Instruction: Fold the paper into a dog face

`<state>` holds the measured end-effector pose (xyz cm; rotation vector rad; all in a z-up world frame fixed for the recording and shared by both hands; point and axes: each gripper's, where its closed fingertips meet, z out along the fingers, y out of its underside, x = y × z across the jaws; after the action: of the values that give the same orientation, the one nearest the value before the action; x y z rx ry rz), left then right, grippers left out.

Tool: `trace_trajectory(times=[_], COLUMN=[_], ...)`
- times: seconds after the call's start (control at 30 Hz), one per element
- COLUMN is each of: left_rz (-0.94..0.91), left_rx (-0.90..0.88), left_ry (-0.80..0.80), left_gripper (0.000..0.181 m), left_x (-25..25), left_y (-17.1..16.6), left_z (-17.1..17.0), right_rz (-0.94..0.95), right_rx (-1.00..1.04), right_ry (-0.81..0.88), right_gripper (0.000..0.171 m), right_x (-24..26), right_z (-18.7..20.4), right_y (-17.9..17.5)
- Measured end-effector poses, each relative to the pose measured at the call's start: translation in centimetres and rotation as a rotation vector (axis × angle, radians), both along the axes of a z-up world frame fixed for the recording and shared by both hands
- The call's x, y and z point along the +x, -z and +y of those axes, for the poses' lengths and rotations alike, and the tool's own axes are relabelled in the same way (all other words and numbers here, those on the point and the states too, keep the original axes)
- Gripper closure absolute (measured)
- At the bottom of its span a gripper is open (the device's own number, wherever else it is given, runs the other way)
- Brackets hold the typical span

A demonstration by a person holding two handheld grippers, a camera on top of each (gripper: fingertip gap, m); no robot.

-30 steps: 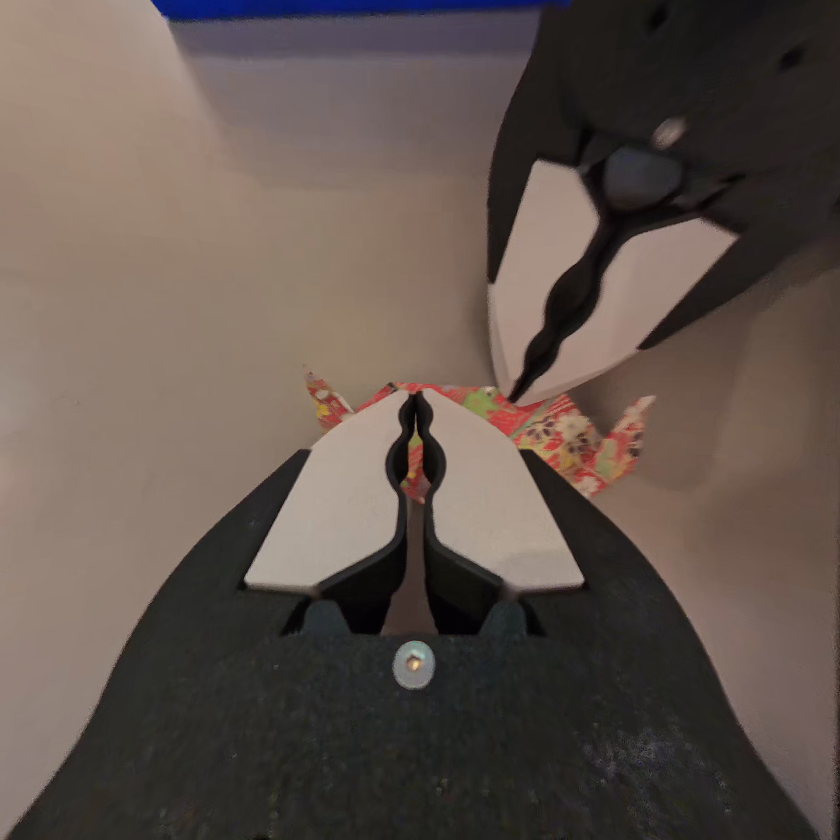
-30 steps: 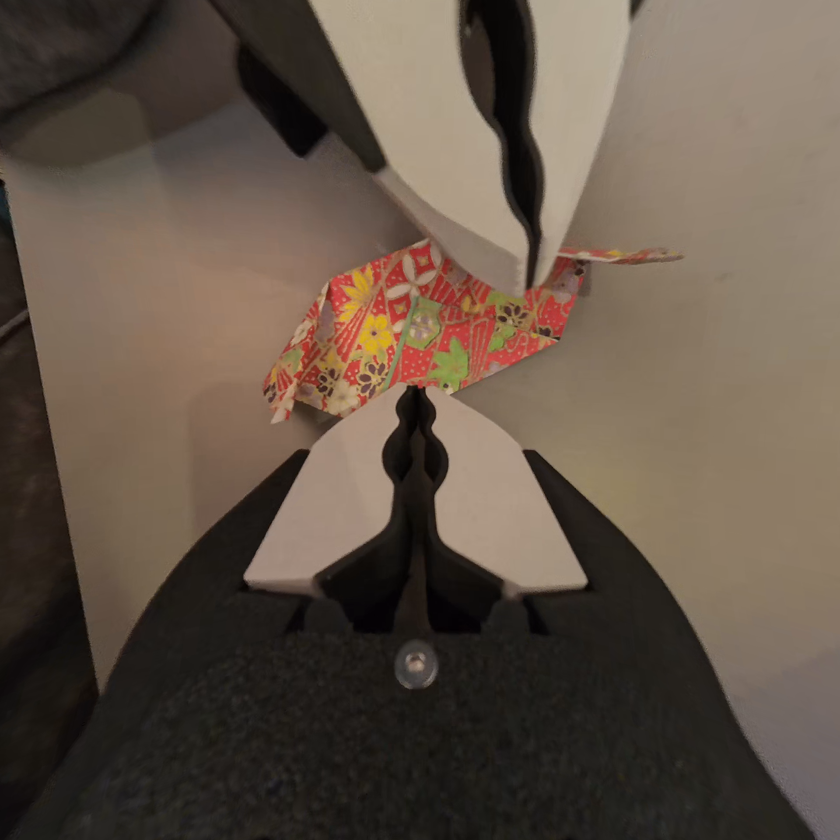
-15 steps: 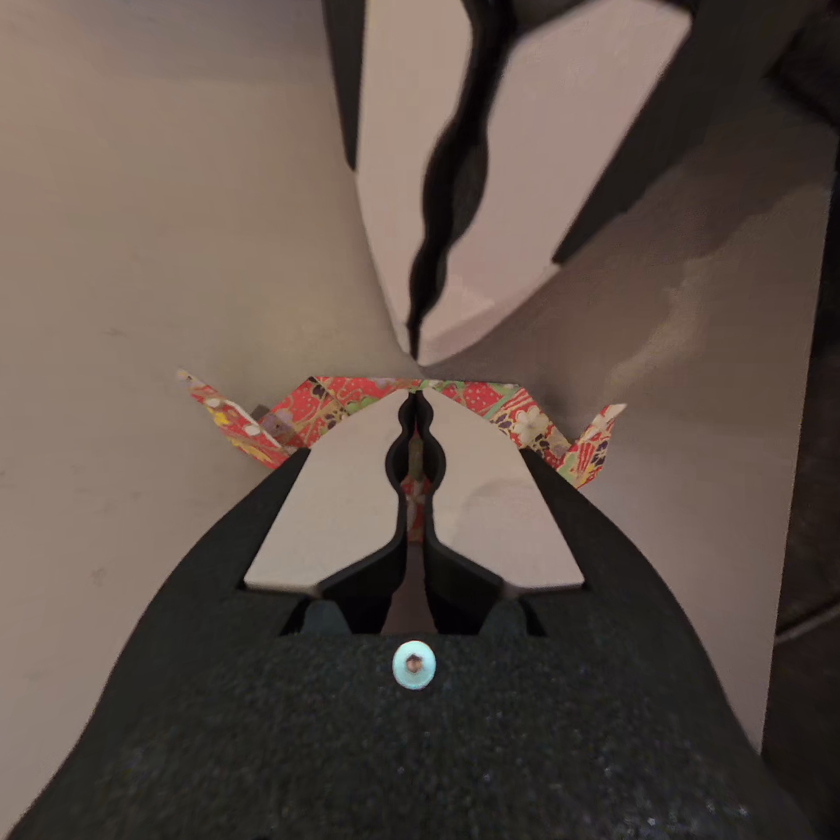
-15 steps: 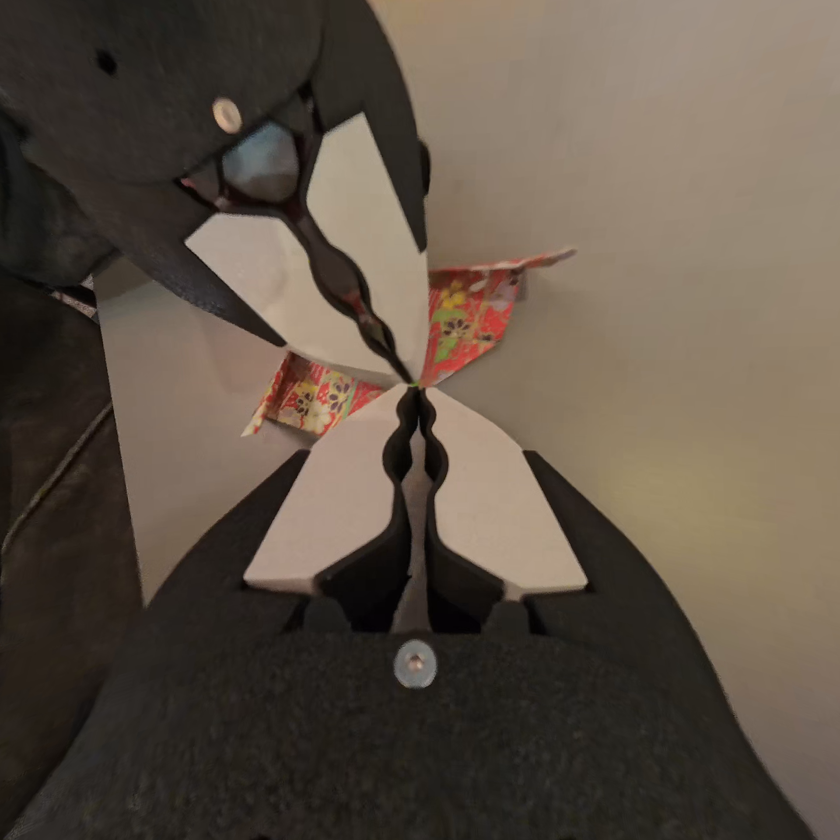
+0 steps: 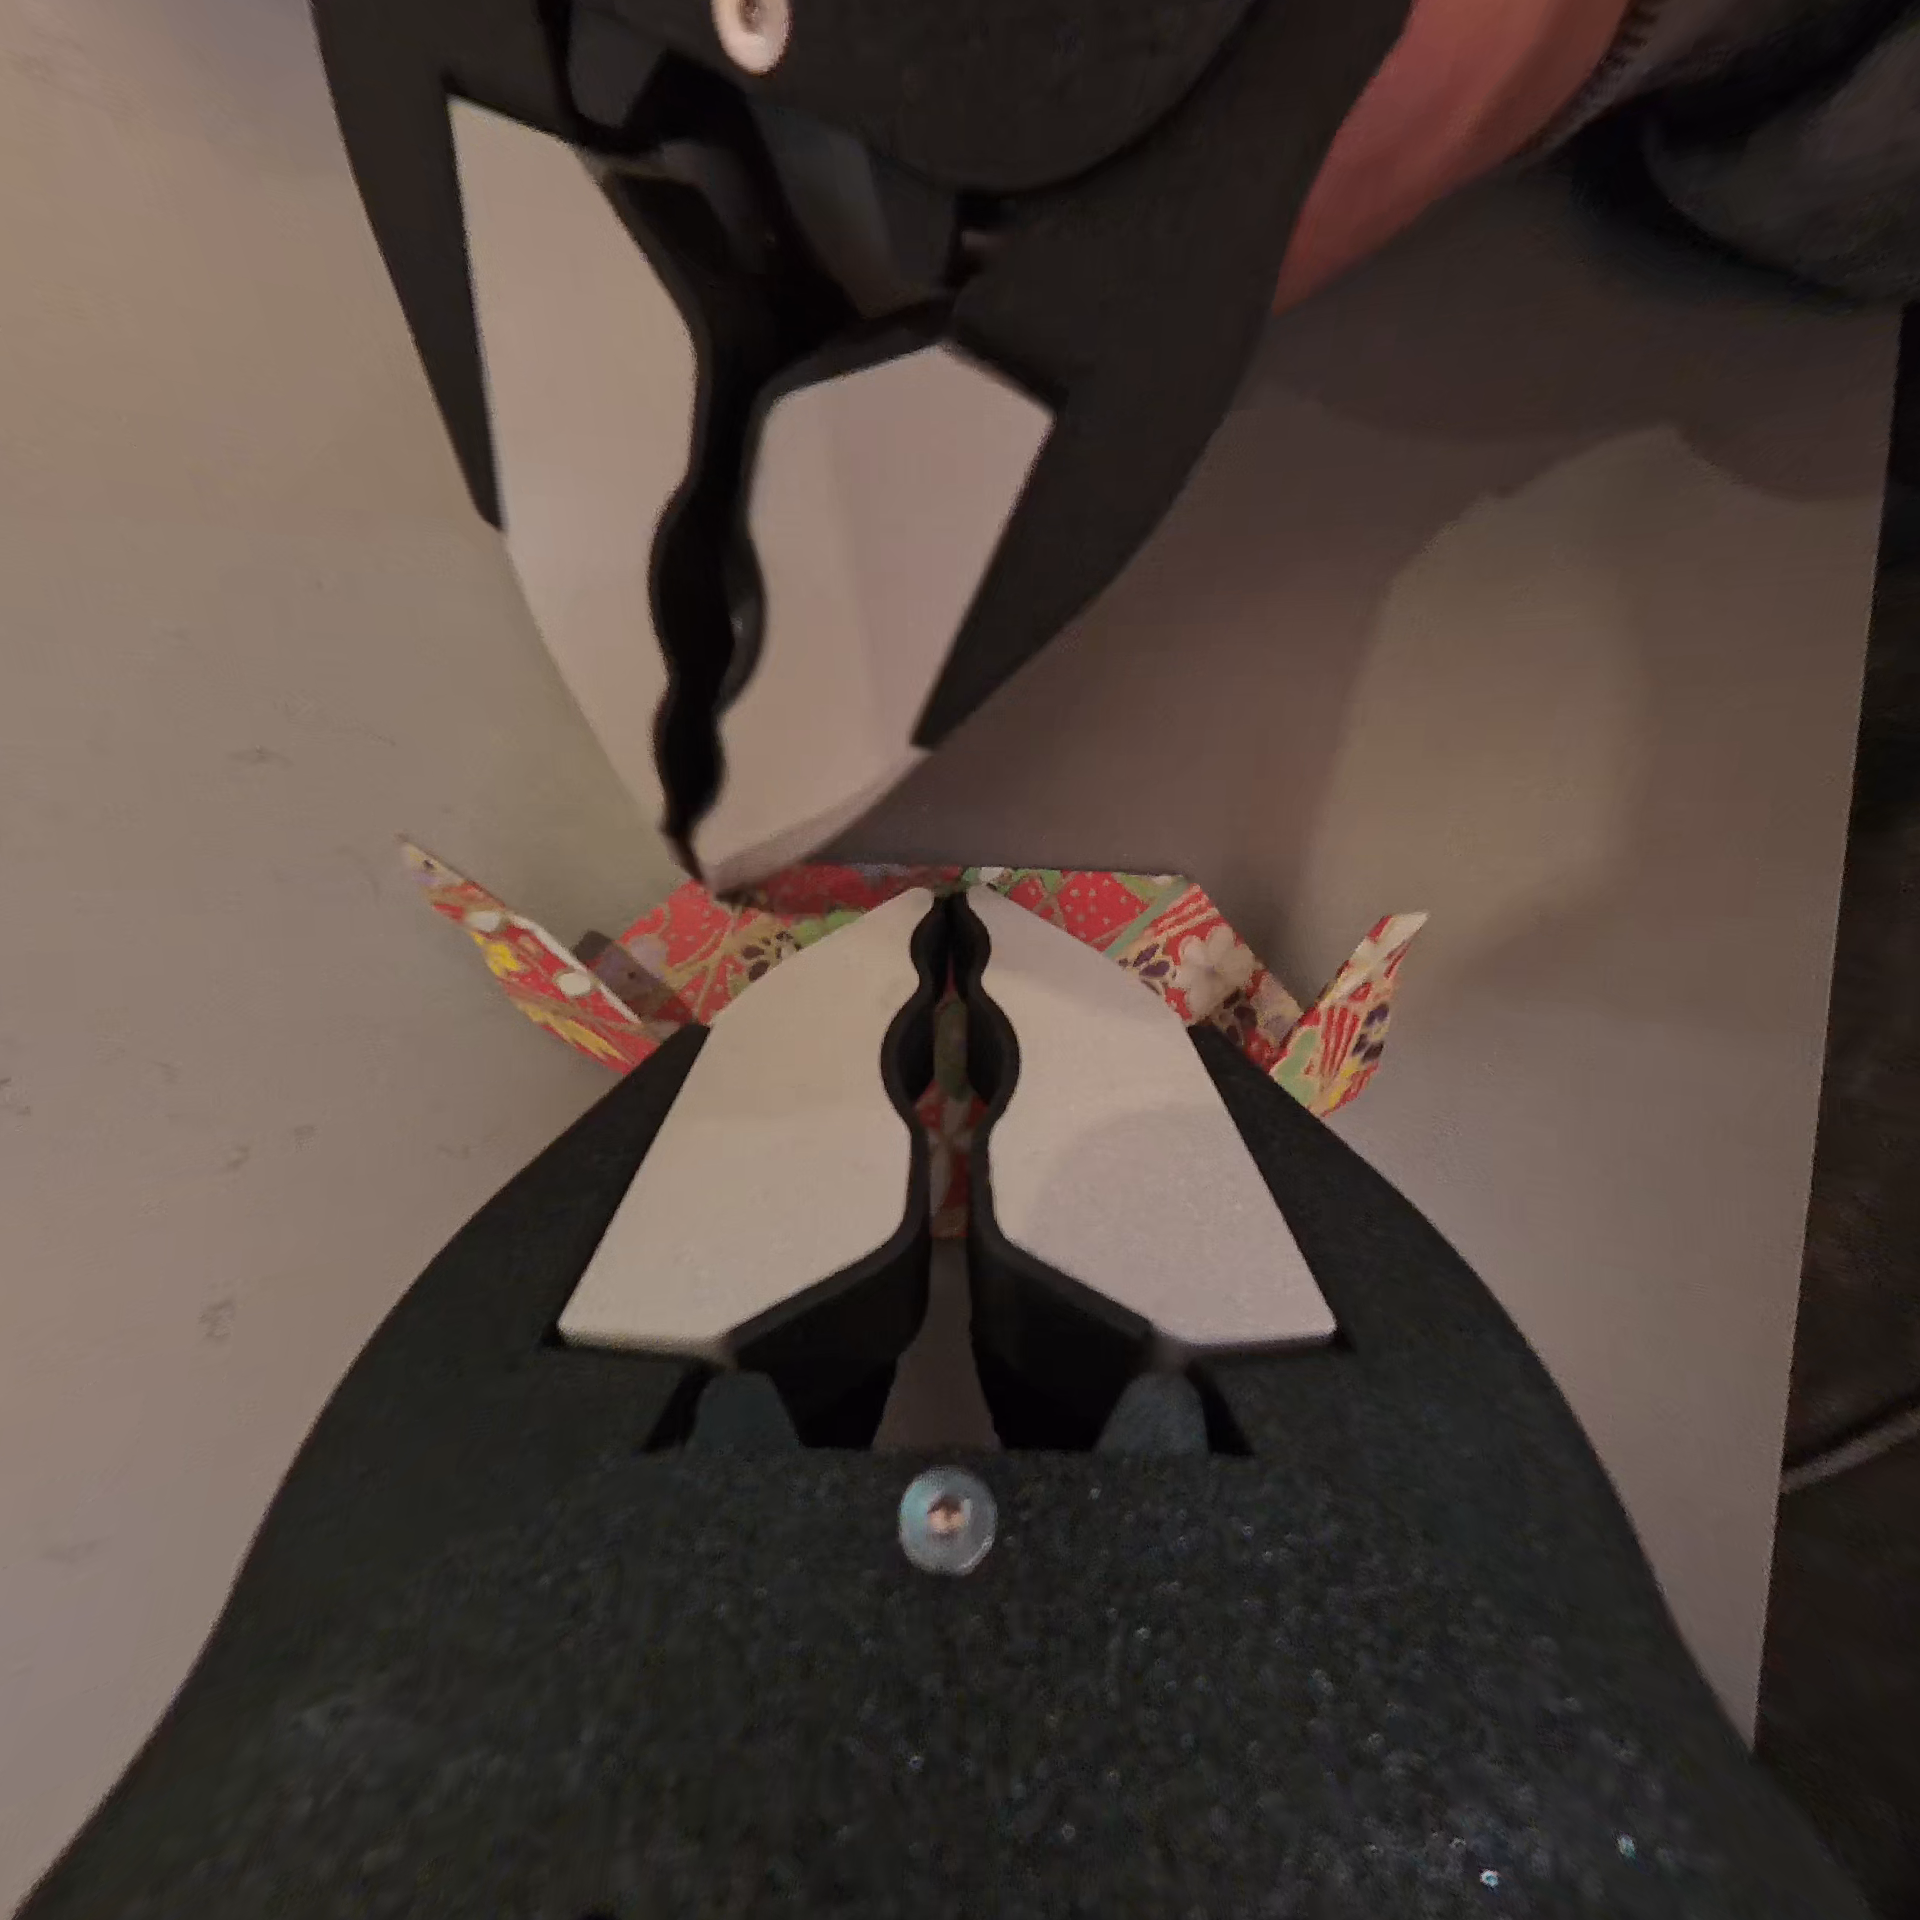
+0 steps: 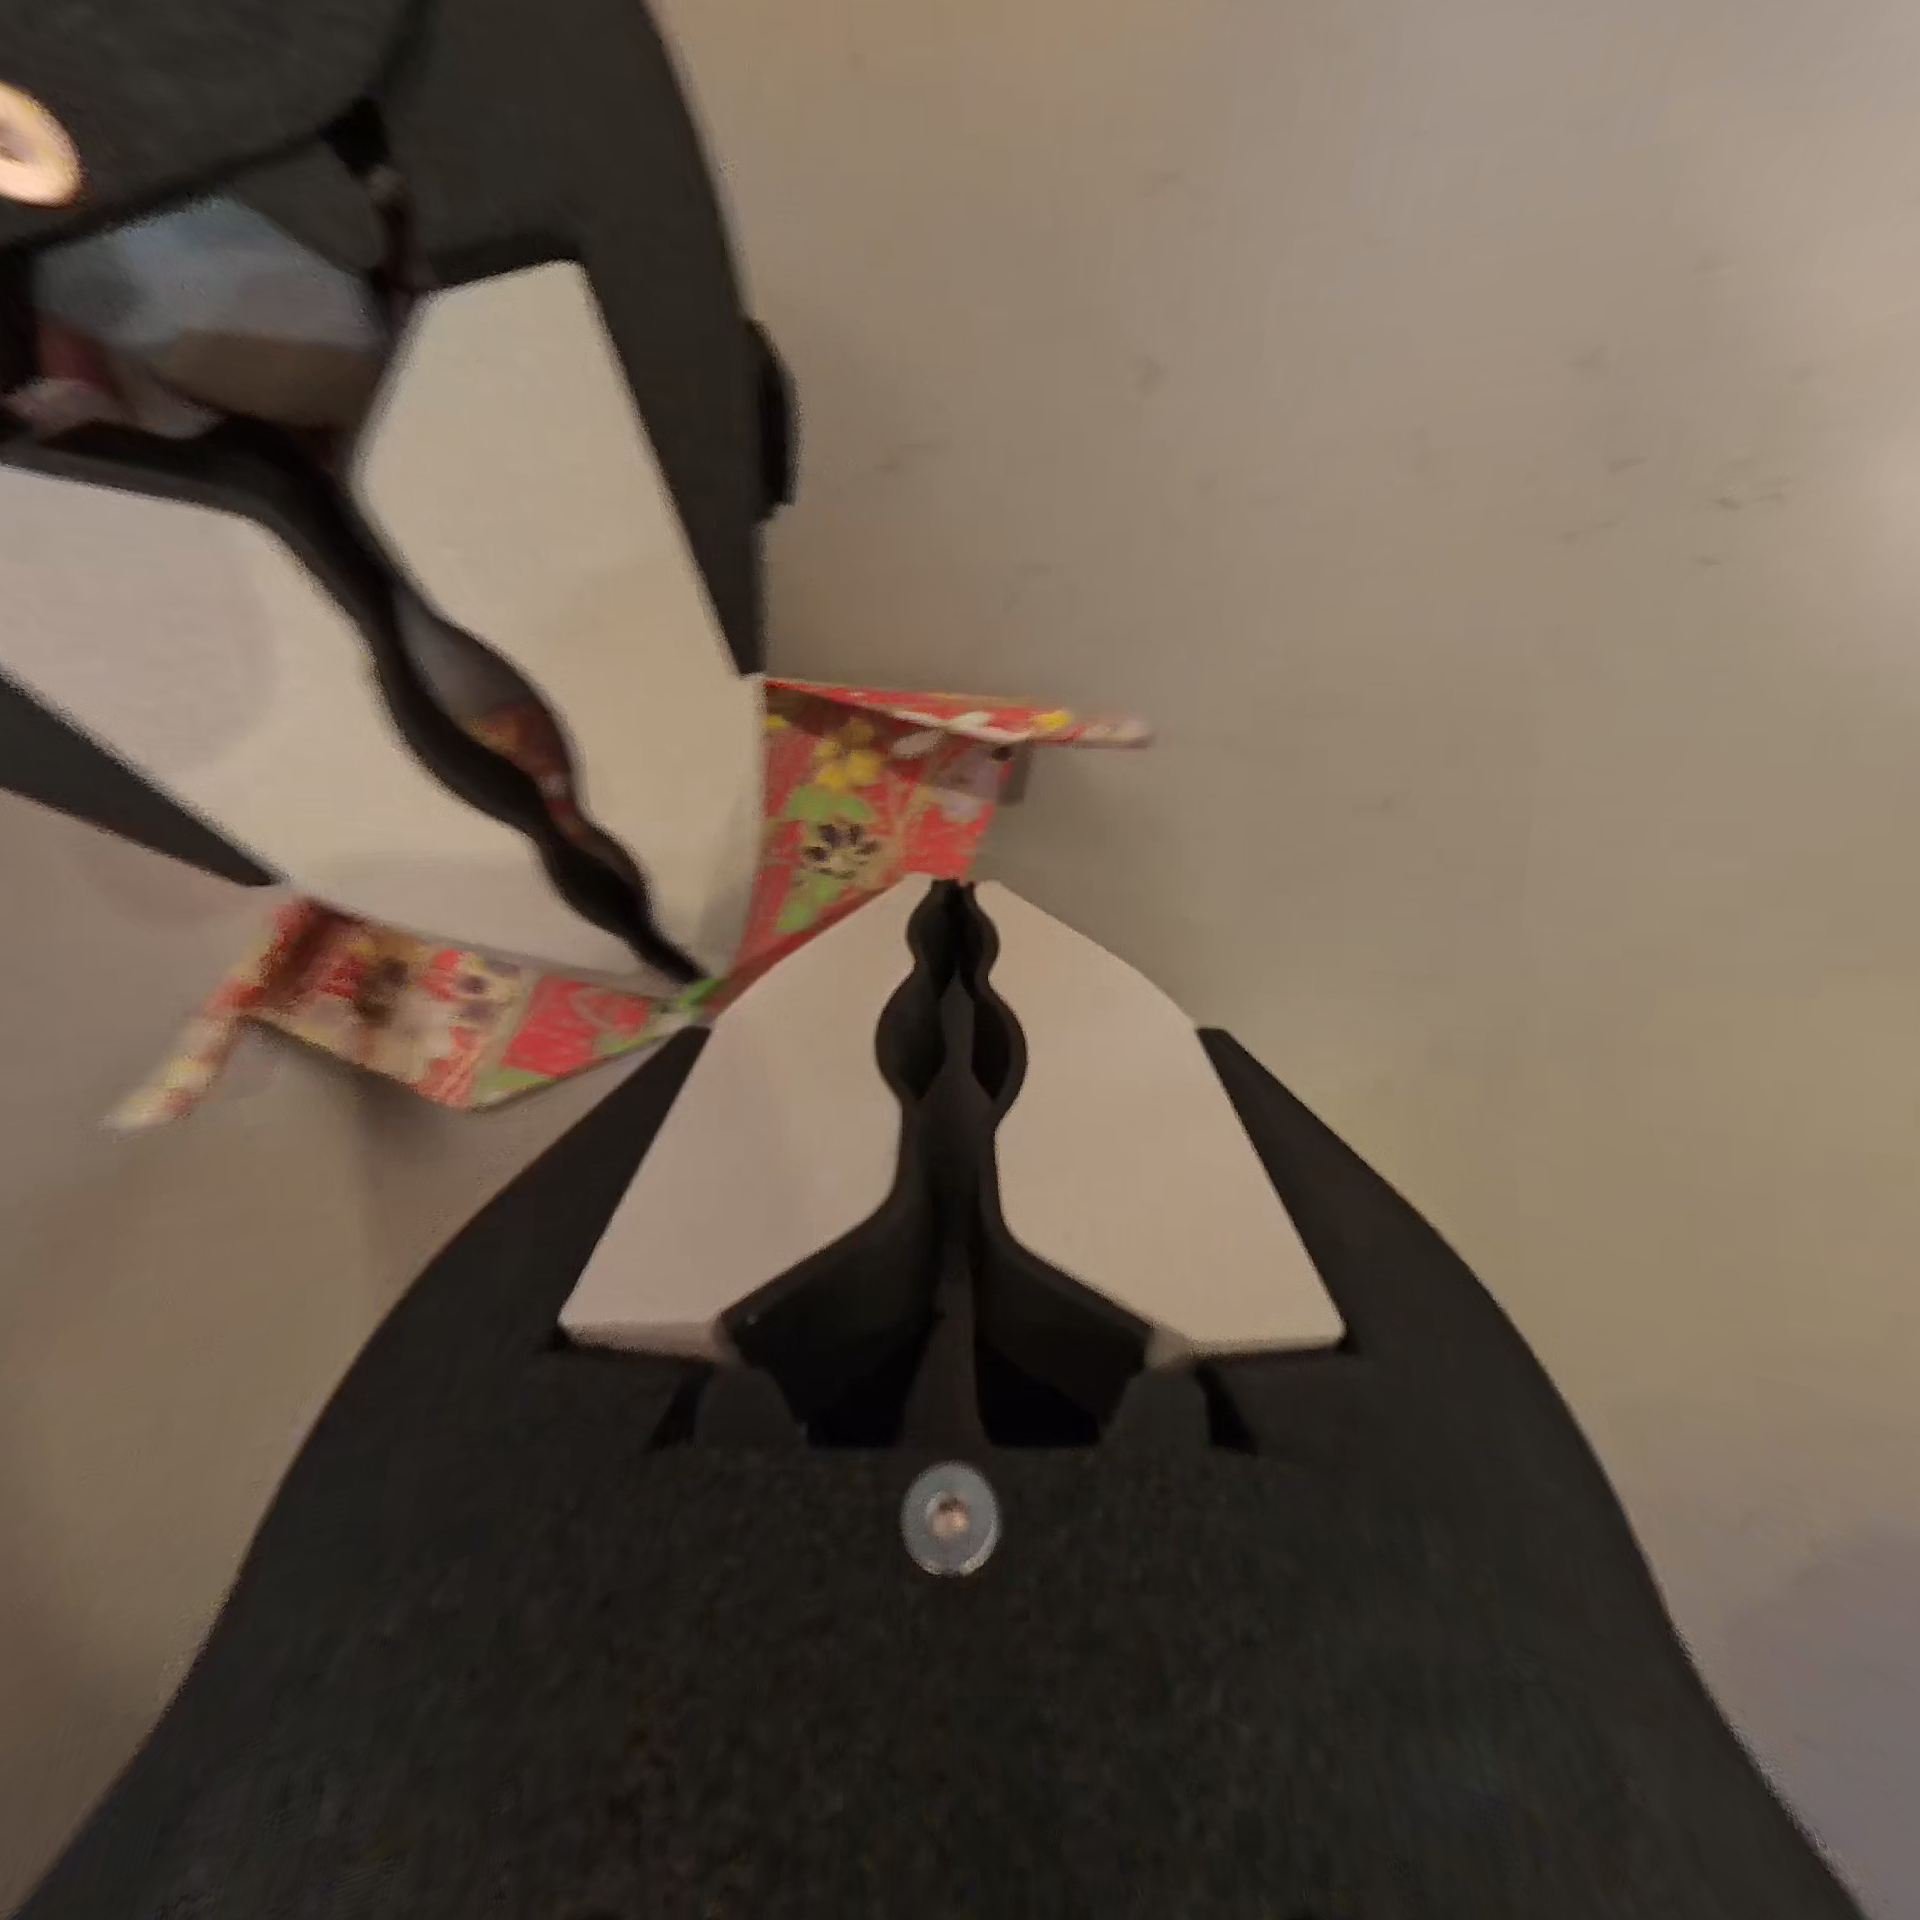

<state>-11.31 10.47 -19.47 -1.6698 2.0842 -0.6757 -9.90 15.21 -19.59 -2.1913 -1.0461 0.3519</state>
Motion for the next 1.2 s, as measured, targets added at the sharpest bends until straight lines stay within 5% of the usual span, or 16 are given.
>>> trace_trajectory(times=[0.2,0.3,0.43,0.73,0.87,1.0,1.07,1.2], left_rz=[0.005,0.011,0.049,0.099,-0.058,-0.198,-0.172,-0.054], left_rx=[0.005,-0.003,-0.068,0.047,0.070,0.061,0.064,0.054], left_ry=[0.027,0.069,0.095,-0.037,-0.116,-0.226,-0.274,-0.283], left_gripper=[0.181,0.181,0.181,0.181,0.178,0.178,0.180,0.181], left_x=[-0.2,-0.4,-1.0,-3.0,-3.6,-6.2,-7.9,-9.6], left_y=[0.0,0.0,0.0,-0.2,-3.8,-7.5,-6.9,-3.3], left_z=[-0.3,-0.4,-0.4,3.8,5.2,6.3,6.7,6.2], right_rz=[-0.030,0.056,-0.002,-0.047,-0.042,0.178,0.214,0.053], right_rx=[-0.010,-0.012,-0.021,-0.037,-0.038,0.106,0.202,0.212], right_ry=[0.044,-0.132,-0.135,-0.041,-0.041,-0.058,0.023,0.088], right_gripper=[0.171,0.171,0.171,0.171,0.171,0.171,0.171,0.171], right_x=[1.3,-1.2,-1.3,-3.6,-3.8,-3.4,-1.4,1.0], right_z=[0.4,-2.1,-2.3,-5.3,-5.6,-6.3,-5.2,-2.4], right_y=[-0.1,-1.1,-0.1,-0.1,-0.9,-6.5,-7.9,-5.2])
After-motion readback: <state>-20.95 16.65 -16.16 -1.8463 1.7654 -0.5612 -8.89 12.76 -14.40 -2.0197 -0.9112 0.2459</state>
